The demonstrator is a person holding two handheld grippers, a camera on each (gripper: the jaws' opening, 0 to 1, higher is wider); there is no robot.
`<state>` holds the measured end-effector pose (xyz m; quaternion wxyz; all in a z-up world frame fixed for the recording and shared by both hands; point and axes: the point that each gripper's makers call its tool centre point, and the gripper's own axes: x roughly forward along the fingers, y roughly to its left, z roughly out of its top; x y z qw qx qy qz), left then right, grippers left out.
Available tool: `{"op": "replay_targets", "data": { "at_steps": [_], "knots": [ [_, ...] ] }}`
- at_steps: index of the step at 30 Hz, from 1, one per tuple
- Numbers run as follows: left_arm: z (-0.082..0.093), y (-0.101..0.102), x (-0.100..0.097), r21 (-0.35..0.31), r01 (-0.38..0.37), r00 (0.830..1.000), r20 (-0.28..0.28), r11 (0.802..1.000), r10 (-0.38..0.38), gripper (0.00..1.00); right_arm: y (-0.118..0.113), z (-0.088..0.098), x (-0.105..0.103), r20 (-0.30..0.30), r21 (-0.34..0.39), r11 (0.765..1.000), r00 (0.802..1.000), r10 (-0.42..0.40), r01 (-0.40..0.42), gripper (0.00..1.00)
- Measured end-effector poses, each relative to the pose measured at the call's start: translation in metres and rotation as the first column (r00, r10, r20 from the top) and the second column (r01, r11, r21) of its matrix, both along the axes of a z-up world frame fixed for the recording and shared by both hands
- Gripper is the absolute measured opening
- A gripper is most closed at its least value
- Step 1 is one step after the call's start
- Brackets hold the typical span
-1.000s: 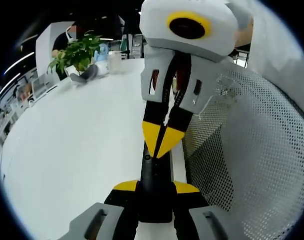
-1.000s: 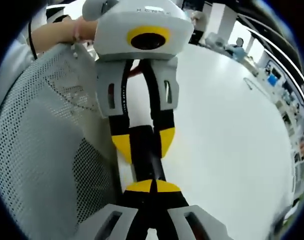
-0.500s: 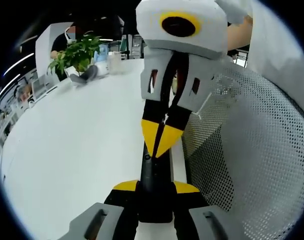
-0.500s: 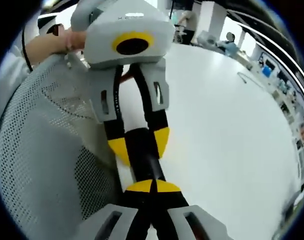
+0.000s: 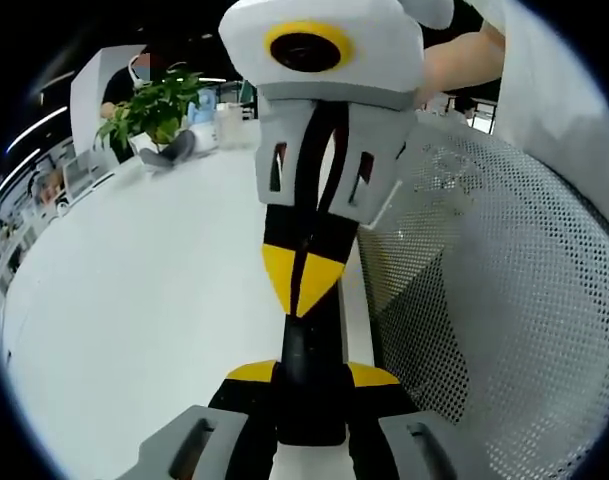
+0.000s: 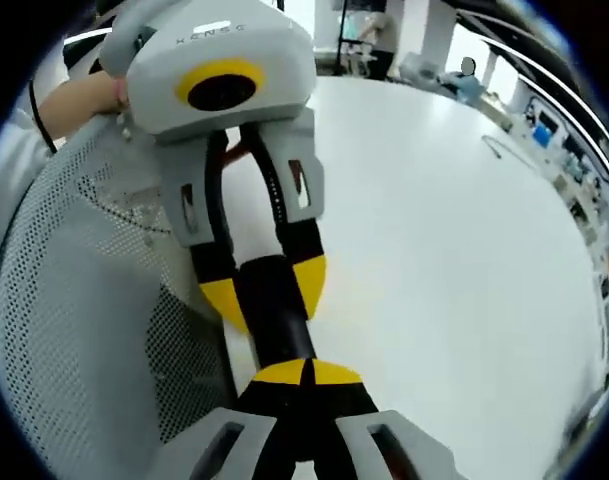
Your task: Press the specified remote control buttons in sequence, fully releasing each button before pressing the next.
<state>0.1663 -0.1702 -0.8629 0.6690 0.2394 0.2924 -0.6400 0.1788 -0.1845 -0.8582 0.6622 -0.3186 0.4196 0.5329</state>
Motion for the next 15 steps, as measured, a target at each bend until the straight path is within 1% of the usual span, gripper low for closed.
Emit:
{"op": "replay_targets", "data": {
  "at_steps": [2, 3, 5, 7, 8, 12, 15],
  "knots": [
    [0.0002, 0.0000, -0.0001, 0.000, 0.000, 1.000, 0.000, 1.000, 0.000, 0.24, -0.0001, -0.0006, 0.0005, -0.036, -0.015, 1.000, 0.999, -0.023, 0.023, 0.00],
    [0.0001, -0.0001, 0.0001, 0.000, 0.000, 1.000, 0.000, 1.000, 0.000, 0.24, -0.0001, -0.0007, 0.0007, -0.047, -0.019, 1.000, 0.999, -0.020, 0.019, 0.00],
    [-0.0001, -0.0005, 0.0001, 0.000, 0.000, 1.000, 0.000, 1.000, 0.000, 0.24, -0.0005, -0.0017, 0.0011, -0.094, -0.029, 0.999, 0.995, -0.028, 0.026, 0.00],
    [-0.0001, -0.0011, 0.0001, 0.000, 0.001, 1.000, 0.002, 1.000, -0.001, 0.24, -0.0009, -0.0021, 0.0024, -0.119, -0.035, 0.999, 0.992, -0.031, 0.027, 0.00],
    [0.0000, -0.0012, -0.0002, 0.002, 0.001, 1.000, 0.002, 1.000, -0.001, 0.24, -0.0012, -0.0021, 0.0023, -0.138, -0.040, 0.998, 0.989, -0.046, 0.041, 0.00],
    [0.0004, -0.0014, 0.0001, 0.001, 0.000, 1.000, 0.001, 1.000, 0.000, 0.24, -0.0008, -0.0028, 0.0033, -0.151, -0.050, 0.997, 0.986, -0.065, 0.058, 0.00],
    [0.0006, -0.0014, 0.0005, 0.001, -0.002, 1.000, 0.000, 1.000, 0.002, 0.24, 0.0011, -0.0042, 0.0036, -0.135, -0.068, 0.996, 0.988, -0.068, 0.059, 0.00]
  ]
}}
